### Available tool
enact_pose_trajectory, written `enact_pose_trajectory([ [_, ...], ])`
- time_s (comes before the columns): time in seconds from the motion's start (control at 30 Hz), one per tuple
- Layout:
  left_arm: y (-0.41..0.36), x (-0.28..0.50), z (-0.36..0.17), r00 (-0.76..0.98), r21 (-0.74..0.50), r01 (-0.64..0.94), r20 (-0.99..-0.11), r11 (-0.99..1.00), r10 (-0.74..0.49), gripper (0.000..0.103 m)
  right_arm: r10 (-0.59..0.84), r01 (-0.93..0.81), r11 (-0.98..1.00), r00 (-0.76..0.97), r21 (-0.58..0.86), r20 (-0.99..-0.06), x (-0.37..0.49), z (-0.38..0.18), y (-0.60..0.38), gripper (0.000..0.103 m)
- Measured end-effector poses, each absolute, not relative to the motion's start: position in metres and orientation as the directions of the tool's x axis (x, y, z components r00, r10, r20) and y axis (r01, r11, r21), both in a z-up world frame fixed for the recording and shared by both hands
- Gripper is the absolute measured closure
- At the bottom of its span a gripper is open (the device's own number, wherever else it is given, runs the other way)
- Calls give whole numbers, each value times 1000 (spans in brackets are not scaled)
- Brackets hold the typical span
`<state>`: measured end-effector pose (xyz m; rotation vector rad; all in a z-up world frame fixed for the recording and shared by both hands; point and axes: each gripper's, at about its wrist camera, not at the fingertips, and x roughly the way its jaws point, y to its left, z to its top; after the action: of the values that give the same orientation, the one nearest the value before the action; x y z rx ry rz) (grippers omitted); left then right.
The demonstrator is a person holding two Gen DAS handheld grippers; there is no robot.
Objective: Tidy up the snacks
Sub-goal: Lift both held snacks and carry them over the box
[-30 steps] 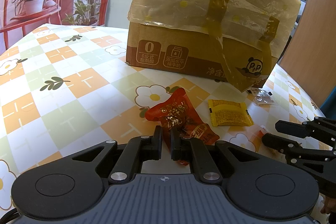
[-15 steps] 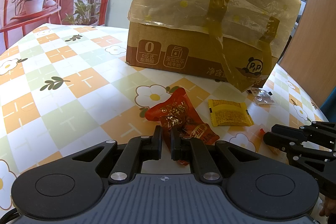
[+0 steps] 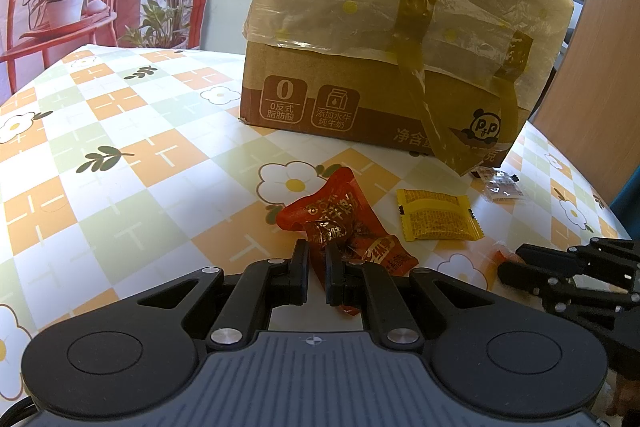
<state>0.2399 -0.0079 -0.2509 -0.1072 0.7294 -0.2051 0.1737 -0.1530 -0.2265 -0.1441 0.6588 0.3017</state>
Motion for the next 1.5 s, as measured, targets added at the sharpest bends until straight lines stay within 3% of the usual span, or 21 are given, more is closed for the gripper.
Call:
enact_pose_trajectory([
  [0.23,-6,242,-247,704,-184,162,-667,969,-245,88,223,-269,963,761,16,-610,190,-226,-170,81],
  [0.27,-4,244,-246,694,-206,168,-670,964,-264,79,227,-258,965,764,36,-604,191,-227,-174,81],
  [0.3,-1,245,-245,686,-226,172,-672,959,-281,62,233,-255,966,767,49,-598,191,-228,-176,81],
  [0.37,2,244,-241,690,-225,169,-668,960,-278,43,240,-257,965,772,55,-588,189,-229,-178,81],
  [0.63,3,263,-226,710,-119,238,-655,964,-256,43,252,-261,963,778,69,-575,189,-230,-180,81],
  [0.9,-19,273,-243,686,-28,270,-696,962,-212,43,272,-267,959,776,94,-570,188,-230,-183,81],
  [1.23,-30,266,-244,717,2,240,-675,971,-176,43,284,-273,956,772,106,-569,189,-230,-184,81],
  [1.5,-45,263,-246,722,36,275,-668,961,-182,52,285,-273,956,771,110,-570,189,-230,-184,81],
])
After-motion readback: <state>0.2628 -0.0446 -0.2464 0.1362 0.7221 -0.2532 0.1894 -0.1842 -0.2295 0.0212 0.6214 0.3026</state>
